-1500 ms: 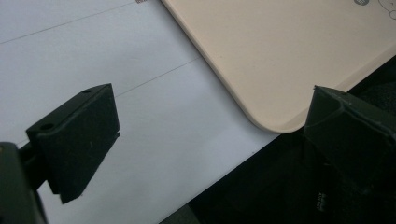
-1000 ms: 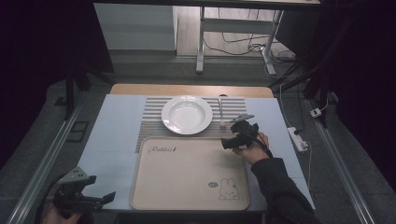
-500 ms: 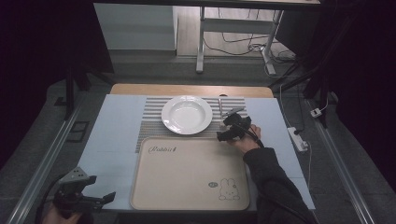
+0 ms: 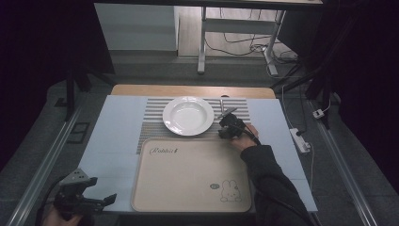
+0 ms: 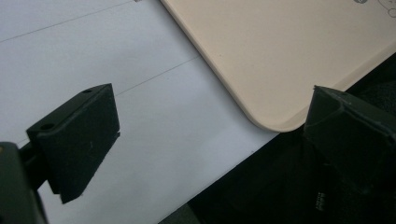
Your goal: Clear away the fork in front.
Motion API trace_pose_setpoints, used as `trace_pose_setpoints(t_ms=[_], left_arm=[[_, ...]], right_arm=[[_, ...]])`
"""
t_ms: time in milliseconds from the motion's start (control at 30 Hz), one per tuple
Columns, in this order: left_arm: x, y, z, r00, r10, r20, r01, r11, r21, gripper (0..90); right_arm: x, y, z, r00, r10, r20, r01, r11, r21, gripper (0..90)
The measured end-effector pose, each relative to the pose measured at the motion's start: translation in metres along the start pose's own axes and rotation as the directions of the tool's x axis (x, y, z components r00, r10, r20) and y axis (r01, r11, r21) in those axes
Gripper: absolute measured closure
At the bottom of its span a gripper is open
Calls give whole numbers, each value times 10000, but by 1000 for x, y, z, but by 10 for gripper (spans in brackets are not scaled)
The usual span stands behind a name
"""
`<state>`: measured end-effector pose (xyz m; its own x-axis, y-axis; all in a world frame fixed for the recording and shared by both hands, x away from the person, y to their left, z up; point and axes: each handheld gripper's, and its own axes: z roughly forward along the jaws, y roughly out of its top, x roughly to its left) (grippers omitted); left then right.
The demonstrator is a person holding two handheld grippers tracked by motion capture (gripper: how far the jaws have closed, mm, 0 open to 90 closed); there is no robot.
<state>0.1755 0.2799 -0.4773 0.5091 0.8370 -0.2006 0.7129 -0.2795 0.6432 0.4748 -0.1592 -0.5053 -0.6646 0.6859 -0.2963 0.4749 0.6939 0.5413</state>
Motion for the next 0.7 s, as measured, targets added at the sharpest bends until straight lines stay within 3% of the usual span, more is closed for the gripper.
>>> trace_pose_setpoints(t_ms=[167,233,367,500,700], left_arm=[[0,0,0,10000,11,5,-11,10000,17,36],[0,0,0,10000,22,7,-22,10000,24,36],[0,0,0,10000,24,13,-24,10000,23,36],[0,0,0,10000,54,24,-54,10000,39,36],[-1,0,1,10000,67,3,-67,10000,55,36]], right_arm=[[3,1,4,9995,-275,122,273,9995,187,588],[3,2,4,9985,-416,355,409,9990,193,680],[2,1,2,9980,-438,461,427,9988,245,726],[1,1,-2,9967,-465,668,451,9987,228,877],[-2,-1,-1,9976,-244,652,221,9991,353,895]])
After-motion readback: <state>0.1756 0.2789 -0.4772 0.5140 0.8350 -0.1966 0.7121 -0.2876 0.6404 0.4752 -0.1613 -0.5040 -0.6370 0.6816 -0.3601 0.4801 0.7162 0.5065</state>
